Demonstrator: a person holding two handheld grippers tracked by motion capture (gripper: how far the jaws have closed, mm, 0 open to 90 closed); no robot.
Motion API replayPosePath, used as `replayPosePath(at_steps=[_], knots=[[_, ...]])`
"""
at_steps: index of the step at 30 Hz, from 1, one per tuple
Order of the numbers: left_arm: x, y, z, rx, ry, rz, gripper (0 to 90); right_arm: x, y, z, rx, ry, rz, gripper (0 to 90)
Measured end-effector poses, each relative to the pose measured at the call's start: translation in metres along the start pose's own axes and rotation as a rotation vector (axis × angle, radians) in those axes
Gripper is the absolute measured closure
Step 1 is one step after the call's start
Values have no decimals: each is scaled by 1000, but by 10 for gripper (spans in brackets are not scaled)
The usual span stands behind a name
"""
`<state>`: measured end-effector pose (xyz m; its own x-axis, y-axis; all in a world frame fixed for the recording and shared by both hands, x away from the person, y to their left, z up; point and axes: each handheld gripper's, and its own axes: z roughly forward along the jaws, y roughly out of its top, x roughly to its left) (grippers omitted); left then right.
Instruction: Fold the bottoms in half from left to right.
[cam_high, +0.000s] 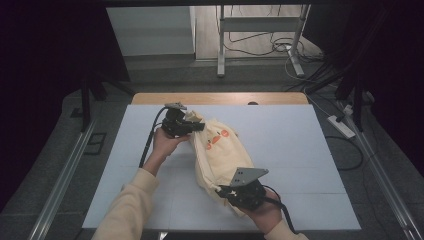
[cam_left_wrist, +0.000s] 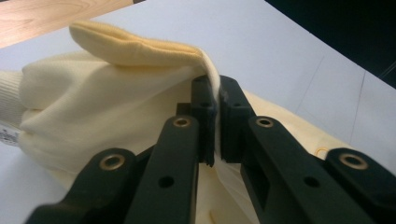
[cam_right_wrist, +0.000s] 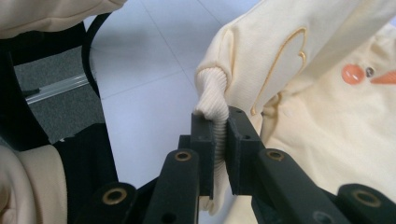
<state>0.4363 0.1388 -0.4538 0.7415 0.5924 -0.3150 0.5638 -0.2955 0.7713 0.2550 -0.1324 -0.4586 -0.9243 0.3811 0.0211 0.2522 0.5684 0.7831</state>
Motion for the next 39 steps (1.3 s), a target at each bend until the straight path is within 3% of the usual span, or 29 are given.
replayPosePath(at_steps=[21, 39], knots=[[-9, 4, 10, -28, -14, 2, 858, -8, -10, -25, -12, -43, 21, 823], [-17, 8, 37, 12, -39, 3, 858, -12, -25, -42, -7, -80, 59, 825]])
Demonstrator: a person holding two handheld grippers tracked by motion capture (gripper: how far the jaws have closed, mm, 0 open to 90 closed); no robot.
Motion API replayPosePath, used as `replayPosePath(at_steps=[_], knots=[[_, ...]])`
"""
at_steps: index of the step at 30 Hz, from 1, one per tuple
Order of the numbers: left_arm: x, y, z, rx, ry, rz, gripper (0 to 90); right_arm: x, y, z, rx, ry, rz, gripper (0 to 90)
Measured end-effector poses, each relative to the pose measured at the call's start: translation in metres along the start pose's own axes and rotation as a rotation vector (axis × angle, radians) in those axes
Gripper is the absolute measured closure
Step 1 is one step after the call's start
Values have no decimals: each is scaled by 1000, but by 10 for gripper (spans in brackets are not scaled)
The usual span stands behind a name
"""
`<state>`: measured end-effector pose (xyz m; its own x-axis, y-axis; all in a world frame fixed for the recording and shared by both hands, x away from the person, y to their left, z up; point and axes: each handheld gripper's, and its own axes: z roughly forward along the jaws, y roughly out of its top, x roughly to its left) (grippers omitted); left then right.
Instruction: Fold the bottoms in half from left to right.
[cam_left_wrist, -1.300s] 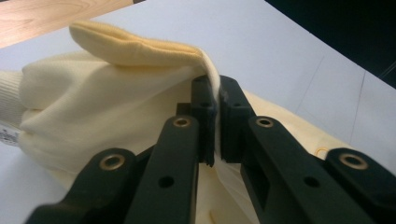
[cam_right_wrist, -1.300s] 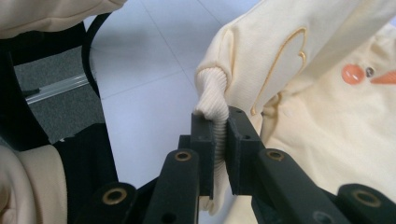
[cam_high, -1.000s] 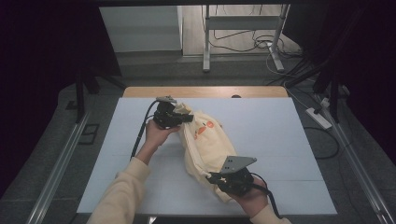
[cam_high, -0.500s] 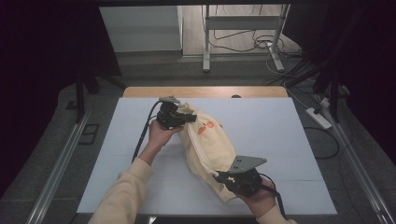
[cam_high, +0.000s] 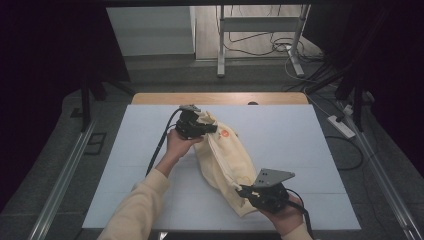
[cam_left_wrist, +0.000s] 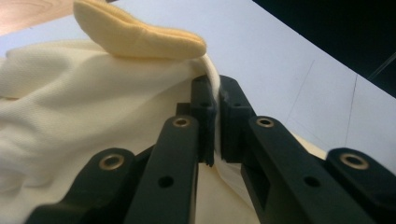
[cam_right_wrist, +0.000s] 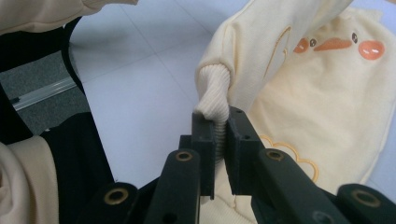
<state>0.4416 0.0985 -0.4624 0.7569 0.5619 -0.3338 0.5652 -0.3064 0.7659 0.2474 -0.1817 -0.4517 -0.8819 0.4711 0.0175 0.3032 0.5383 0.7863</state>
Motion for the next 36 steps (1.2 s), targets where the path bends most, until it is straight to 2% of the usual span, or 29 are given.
replayPosePath(at_steps=[10, 22, 33, 36], knots=[[0, 4, 12, 37, 4, -3, 857, -6, -8, -2, 17, -11, 23, 825], [-1, 6, 25, 57, -2, -18, 857, -9, -13, -3, 32, -21, 36, 825], [-6, 12, 39, 83, 7, -5, 856, -15, -21, -8, 50, -34, 56, 825], [-5, 11, 43, 91, 8, -13, 855, -16, -23, -9, 56, -37, 64, 826]])
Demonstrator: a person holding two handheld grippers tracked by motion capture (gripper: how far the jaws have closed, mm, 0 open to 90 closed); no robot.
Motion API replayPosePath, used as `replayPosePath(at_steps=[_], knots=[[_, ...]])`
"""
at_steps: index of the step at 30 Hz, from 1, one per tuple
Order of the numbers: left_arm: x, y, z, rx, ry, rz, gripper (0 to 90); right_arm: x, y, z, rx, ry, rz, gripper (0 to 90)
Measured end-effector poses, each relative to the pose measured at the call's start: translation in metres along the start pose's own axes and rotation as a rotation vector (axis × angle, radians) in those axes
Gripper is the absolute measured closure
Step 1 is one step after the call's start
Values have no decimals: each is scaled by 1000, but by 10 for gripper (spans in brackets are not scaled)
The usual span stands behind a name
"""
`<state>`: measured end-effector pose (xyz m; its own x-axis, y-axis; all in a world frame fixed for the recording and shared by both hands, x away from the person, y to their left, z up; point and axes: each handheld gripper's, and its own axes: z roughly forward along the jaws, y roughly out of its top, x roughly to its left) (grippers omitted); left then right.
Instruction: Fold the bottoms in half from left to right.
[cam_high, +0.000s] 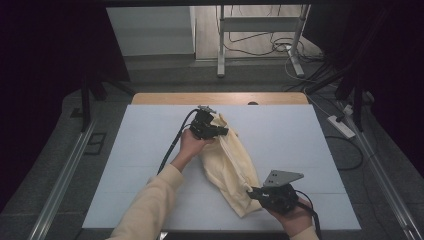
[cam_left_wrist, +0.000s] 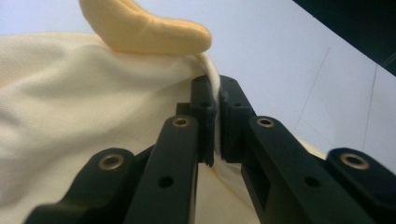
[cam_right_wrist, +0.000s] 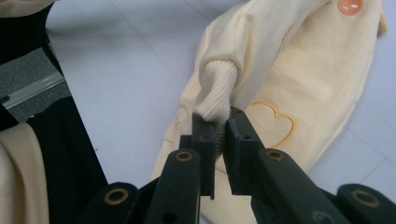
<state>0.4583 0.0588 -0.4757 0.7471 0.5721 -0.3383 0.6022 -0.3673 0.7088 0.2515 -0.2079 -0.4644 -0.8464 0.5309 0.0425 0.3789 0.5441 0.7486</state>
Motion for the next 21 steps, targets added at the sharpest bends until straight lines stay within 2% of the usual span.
replayPosePath(at_steps=[21], knots=[[3, -5, 29, 62, 14, -16, 849, -14, -13, 4, 70, -16, 50, 823]])
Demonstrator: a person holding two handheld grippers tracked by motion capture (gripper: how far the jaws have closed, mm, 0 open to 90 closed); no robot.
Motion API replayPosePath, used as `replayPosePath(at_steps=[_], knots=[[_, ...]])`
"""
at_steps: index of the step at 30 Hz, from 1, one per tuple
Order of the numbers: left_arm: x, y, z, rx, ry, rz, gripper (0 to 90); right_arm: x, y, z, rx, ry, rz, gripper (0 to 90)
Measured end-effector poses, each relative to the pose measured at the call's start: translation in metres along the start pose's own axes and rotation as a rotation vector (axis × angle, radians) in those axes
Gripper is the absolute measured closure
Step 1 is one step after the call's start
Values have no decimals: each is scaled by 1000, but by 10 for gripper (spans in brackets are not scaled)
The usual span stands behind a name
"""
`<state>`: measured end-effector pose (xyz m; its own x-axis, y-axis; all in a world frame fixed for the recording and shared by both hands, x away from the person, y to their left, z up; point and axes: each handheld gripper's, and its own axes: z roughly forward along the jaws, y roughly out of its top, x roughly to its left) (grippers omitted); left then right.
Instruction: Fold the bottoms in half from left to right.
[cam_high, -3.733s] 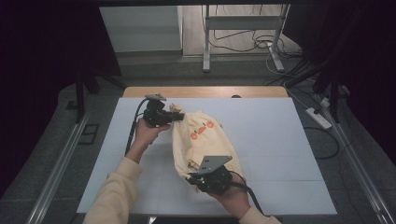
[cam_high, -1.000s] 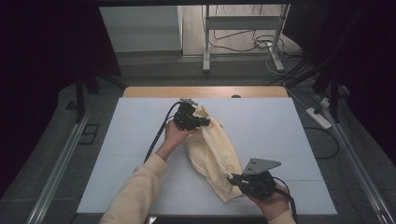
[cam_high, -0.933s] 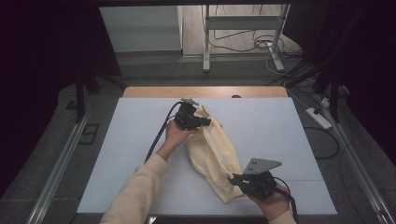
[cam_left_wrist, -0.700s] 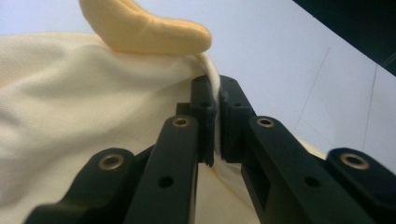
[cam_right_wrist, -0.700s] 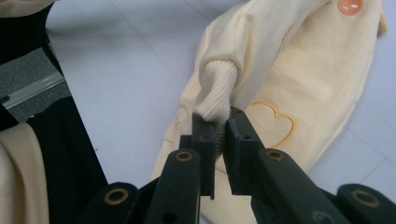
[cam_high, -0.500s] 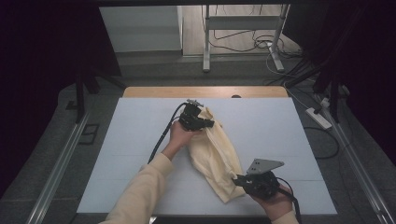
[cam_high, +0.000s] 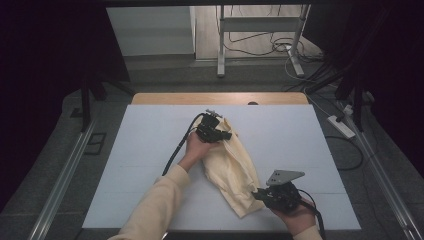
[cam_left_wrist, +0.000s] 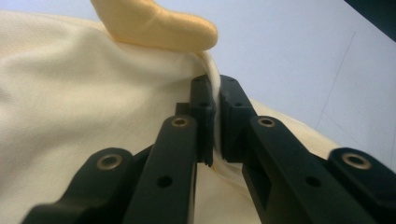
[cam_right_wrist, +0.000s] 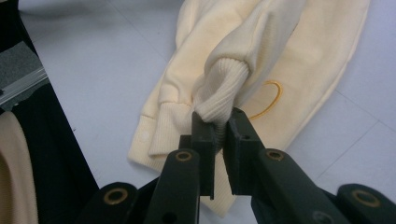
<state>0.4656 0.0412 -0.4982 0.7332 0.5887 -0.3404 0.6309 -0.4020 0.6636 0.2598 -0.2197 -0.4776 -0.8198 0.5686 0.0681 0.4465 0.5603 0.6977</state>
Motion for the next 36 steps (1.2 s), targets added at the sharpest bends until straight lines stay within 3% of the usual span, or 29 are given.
replayPosePath(at_steps=[26, 31, 36], knots=[[-1, -2, 16, 23, 2, -8, 815, -12, -13, 8, 97, 9, 44, 824], [-2, -3, 16, 22, 2, -5, 796, -14, -14, 10, 103, 13, 52, 823], [-4, -3, 16, 13, 14, -2, 721, -14, -15, 10, 112, 17, 58, 822]])
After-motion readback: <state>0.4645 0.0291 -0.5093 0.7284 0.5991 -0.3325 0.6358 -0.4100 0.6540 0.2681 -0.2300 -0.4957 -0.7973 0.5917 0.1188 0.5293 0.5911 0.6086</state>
